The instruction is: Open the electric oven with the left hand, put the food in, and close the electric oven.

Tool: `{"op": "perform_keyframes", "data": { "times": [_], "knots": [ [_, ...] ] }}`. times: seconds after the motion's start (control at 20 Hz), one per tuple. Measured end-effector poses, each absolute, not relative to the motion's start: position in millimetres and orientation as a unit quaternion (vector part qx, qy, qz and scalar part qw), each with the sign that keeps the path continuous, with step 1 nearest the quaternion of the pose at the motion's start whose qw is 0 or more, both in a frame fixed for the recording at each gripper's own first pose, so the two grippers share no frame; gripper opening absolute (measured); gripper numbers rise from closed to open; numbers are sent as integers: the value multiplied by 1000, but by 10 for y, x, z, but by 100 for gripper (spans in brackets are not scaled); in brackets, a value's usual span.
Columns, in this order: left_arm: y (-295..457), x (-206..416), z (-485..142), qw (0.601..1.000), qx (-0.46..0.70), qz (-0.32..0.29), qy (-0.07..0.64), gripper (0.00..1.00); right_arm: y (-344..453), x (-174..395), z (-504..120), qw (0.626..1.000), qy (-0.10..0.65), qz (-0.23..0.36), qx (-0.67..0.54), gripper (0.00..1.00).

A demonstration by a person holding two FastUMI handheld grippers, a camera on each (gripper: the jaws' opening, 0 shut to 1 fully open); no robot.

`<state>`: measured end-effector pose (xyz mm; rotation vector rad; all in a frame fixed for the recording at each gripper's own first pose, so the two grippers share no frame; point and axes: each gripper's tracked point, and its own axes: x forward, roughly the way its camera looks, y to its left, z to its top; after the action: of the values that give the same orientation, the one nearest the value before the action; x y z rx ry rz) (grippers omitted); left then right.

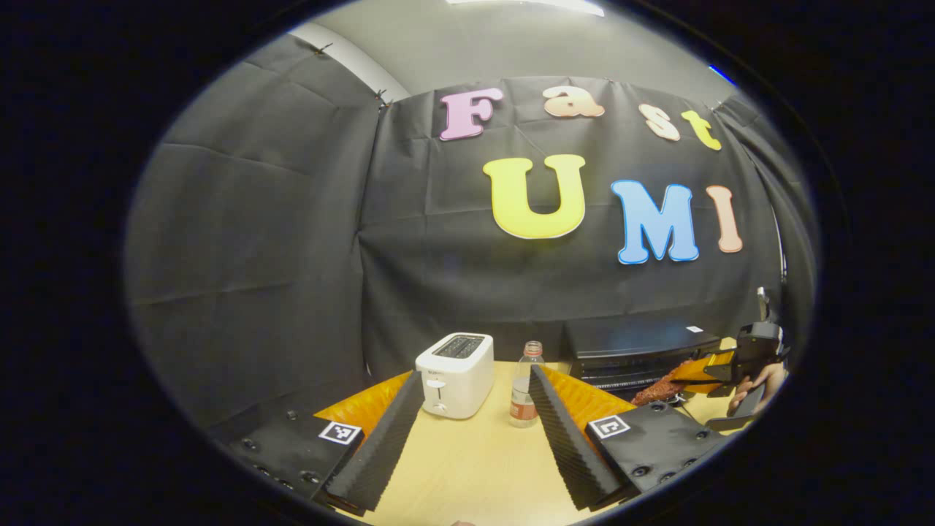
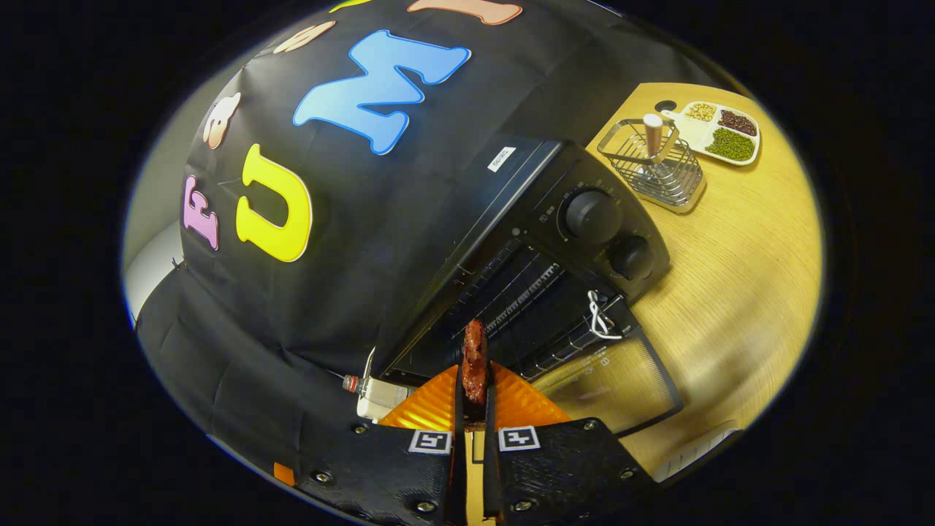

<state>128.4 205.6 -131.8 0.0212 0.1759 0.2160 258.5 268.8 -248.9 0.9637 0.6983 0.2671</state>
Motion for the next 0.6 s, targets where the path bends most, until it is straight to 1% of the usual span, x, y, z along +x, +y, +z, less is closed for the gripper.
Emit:
{"op": "perform_keyframes", "data": {
  "times": [0.05, 0.1, 0.25, 0.3, 0.45, 0.55, 0.6],
  "knots": [
    [2078, 1292, -1332, 990, 13, 107, 90, 97, 2747, 2644, -2523, 819, 327, 124, 455, 9],
    [2097, 1283, -1359, 990, 15, 107, 94, 100, 2783, 2690, -2549, 818, 326, 123, 458, 9],
    [2141, 1297, -1377, 989, 23, 113, 98, 100, 2922, 2829, -2620, 822, 319, 128, 453, 9],
    [2168, 1286, -1398, 988, 26, 116, 99, 97, 2949, 2869, -2643, 826, 317, 128, 448, 9],
    [2186, 1284, -1444, 987, 29, 118, 104, 100, 3004, 3014, -2679, 830, 308, 127, 447, 9],
    [2183, 1288, -1506, 986, 30, 116, 113, 100, 2981, 3110, -2709, 832, 302, 118, 450, 9],
    [2183, 1290, -1518, 986, 31, 116, 116, 97, 2974, 3158, -2725, 832, 300, 115, 452, 9]
  ]
}}
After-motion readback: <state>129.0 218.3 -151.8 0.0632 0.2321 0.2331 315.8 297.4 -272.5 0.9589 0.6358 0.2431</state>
